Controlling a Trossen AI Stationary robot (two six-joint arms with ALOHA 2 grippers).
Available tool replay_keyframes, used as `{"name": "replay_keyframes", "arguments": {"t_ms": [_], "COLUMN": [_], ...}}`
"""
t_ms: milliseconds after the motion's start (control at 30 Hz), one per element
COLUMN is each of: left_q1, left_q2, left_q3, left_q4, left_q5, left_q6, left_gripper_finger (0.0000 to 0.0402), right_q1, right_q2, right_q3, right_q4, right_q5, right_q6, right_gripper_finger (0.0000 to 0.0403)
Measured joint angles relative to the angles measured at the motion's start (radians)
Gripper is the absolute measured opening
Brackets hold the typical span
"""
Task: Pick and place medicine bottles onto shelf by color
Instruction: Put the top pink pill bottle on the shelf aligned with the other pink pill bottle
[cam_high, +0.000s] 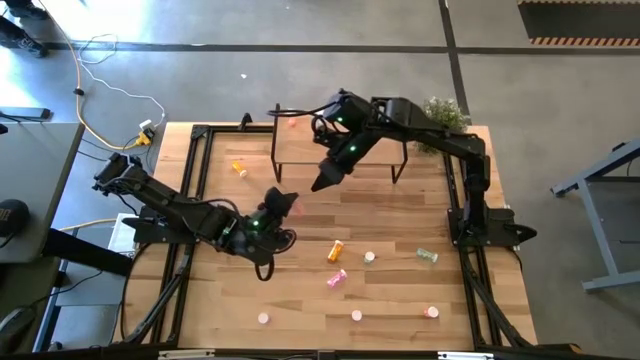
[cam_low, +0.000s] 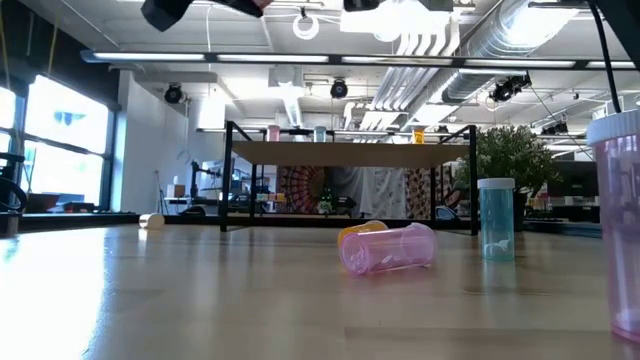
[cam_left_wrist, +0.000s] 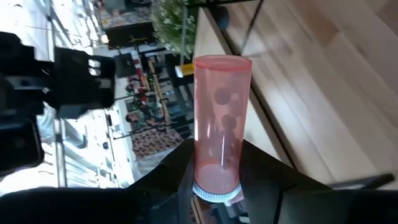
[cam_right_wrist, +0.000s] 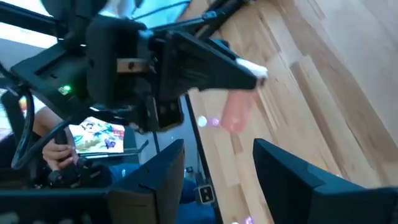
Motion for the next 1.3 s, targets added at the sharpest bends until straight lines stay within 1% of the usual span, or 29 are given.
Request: {"name": "replay_keyframes", "arguments": {"t_ms": [100, 267, 467, 600, 767, 867, 1067, 1200, 1300], "left_q1": [0.0, 0.003, 0.014, 0.033, 0.049, 0.057, 0.062, 0.061, 0.062], "left_q2": [0.0, 0.0, 0.001, 0.001, 0.001, 0.001, 0.001, 0.001, 0.001], "left_q3": [0.0, 0.0, 0.0, 0.0, 0.0, 0.0, 0.0, 0.0, 0.0], "left_q4": [0.068, 0.18, 0.292, 0.384, 0.518, 0.59, 0.668, 0.668, 0.668], "left_q5": [-0.016, -0.042, -0.053, -0.068, -0.068, -0.054, -0.021, -0.004, -0.004], "left_q6": [0.064, 0.163, 0.269, 0.343, 0.466, 0.514, 0.58, 0.597, 0.606], "left_gripper_finger": [0.0097, 0.0097, 0.0097, 0.0097, 0.0097, 0.0097, 0.0097, 0.0097, 0.0097], "right_q1": [0.005, 0.007, 0.011, 0.012, 0.012, 0.011, 0.011, 0.011, 0.011], "right_q2": [0.0, 0.0, 0.0, 0.0, 0.0, 0.0, 0.0, 0.0, 0.0], "right_q3": [0.0, 0.0, 0.0, 0.0, 0.0, 0.0, 0.0, 0.0, 0.0], "right_q4": [0.021, 0.014, 0.014, 0.014, 0.014, 0.02, 0.041, 0.042, 0.042], "right_q5": [0.006, 0.064, 0.07, 0.045, 0.038, 0.029, -0.014, -0.024, -0.026], "right_q6": [0.017, 0.035, 0.043, 0.044, 0.066, 0.064, 0.068, 0.091, 0.11], "right_gripper_finger": [0.0204, 0.022, 0.0217, 0.0216, 0.0216, 0.0216, 0.0216, 0.0215, 0.0203]}}
